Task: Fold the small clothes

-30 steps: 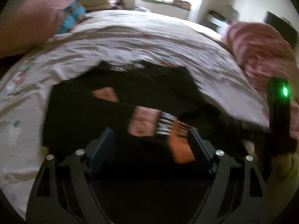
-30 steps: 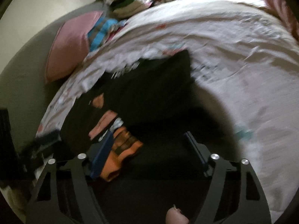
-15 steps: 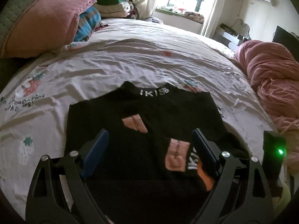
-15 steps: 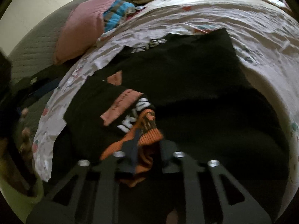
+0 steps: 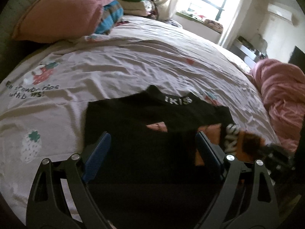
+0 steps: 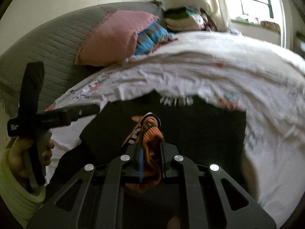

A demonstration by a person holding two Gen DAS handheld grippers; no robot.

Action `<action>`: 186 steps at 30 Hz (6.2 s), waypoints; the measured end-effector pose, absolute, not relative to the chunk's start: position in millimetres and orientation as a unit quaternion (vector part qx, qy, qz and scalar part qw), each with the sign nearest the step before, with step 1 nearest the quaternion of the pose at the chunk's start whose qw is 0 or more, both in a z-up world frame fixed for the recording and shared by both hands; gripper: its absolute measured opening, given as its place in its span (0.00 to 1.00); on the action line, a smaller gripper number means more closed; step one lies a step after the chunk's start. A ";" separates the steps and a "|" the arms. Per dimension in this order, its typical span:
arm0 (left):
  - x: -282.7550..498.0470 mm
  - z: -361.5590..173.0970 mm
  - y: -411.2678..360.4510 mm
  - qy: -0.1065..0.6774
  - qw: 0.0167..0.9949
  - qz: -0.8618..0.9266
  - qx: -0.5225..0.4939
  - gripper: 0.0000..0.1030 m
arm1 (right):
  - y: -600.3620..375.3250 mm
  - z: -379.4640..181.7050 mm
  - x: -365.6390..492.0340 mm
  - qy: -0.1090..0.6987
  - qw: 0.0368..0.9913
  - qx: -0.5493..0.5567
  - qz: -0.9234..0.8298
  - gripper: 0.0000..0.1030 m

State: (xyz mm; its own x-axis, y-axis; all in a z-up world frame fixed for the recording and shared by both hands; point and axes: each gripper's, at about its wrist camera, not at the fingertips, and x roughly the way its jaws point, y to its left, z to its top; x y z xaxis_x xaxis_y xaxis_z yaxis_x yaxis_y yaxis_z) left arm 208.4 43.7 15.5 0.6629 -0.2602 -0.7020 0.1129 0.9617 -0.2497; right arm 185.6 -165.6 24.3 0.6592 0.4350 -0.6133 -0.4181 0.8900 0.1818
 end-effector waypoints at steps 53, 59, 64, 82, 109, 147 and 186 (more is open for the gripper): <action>232.6 -69.4 30.8 0.491 0.866 -0.080 -0.037 0.55 | -187.4 -71.6 226.3 0.459 0.877 -0.026 0.141 0.43; 228.7 -68.5 30.7 0.487 0.869 -0.078 -0.035 0.55 | -196.7 -62.0 218.5 0.438 0.887 0.010 0.146 0.45; 227.2 -67.5 31.3 0.487 0.869 -0.078 -0.037 0.55 | -205.7 -51.6 210.5 0.420 0.895 0.026 0.147 0.58; 203.7 -40.4 30.0 0.461 0.882 -0.083 -0.049 0.69 | -221.7 -25.3 185.4 0.379 0.913 0.052 0.142 0.92; 154.9 3.1 39.8 0.429 0.899 -0.071 -0.052 0.91 | -230.0 7.7 148.2 0.345 0.928 0.043 0.137 0.94; 63.9 3.1 123.0 0.445 0.888 -0.036 -0.111 0.91 | -221.2 15.1 74.0 0.359 0.920 -0.007 0.158 0.94; -5.8 -57.2 123.6 0.520 0.829 -0.048 -0.198 0.36 | -252.6 -37.5 18.7 0.442 0.883 -0.035 0.156 0.94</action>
